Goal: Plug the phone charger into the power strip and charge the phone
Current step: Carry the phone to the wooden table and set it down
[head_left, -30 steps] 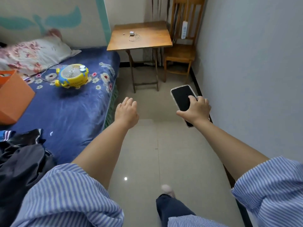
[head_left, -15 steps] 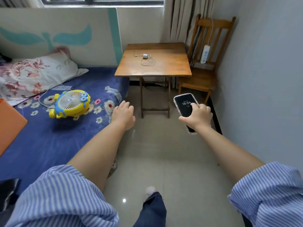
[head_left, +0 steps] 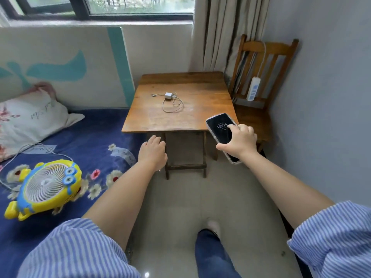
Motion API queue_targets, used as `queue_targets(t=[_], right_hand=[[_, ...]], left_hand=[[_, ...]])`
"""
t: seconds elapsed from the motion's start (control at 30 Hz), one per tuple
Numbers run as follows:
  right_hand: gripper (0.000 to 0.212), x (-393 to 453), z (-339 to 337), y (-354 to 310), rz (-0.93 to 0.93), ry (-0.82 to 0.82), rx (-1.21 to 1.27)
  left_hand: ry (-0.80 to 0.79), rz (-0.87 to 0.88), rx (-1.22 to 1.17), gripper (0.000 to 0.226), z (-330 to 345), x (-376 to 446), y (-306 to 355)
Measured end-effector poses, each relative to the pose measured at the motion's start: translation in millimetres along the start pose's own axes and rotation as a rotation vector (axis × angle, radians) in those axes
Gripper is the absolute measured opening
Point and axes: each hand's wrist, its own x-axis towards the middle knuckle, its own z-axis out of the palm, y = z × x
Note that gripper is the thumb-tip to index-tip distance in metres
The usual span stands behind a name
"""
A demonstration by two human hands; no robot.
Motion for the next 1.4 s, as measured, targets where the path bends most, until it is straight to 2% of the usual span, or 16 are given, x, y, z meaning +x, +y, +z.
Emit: queue_targets(t=[0.1, 0.23, 0.43, 0.63, 0.77, 0.97, 1.23, 1.4], right_hand=[[0.069, 72.2, 11.0, -2.4, -0.036, -0.024, -0.001], [0.070, 176.3, 27.8, -5.3, -0.097, -0.072, -0.021], [0.070, 302.0, 58.9, -28.5, -0.240, -0.151, -0.104], [0.062, 389.8, 113.1, -68.6, -0.182, -0.209, -0.037], [0.063, 430.8, 153.3, -92.0, -0.152, -0.245, -0.018], [0.061, 473.7, 227.6, -153.3, -0.165, -0.383, -0.011], [0.067, 478.5, 333.9, -218.4, -0.306, -0.571, -0.005], [0.073, 474.8, 389.7, -243.7, -0.358, -0.609, 0.008]], left_hand=[[-0.018, -0.045, -0.015, 0.033, -3.1, 62.2, -6.5], [-0.053, -0.115, -0.024, 0.038, -11.4, 154.3, -17.5], [-0.083, -0.177, -0.079, 0.039, -5.9, 247.6, -48.9], [-0.176, -0.236, -0.085, 0.039, 10.8, 325.1, -104.6], [-0.206, -0.253, -0.109, 0.037, 23.3, 377.2, -144.4], [-0.265, -0.329, -0.222, 0.039, 60.6, 423.3, -204.2], [-0.341, -0.513, -0.342, 0.059, 137.4, 416.9, -245.4], [-0.423, -0.533, -0.390, 0.069, 177.1, 403.7, -249.8]])
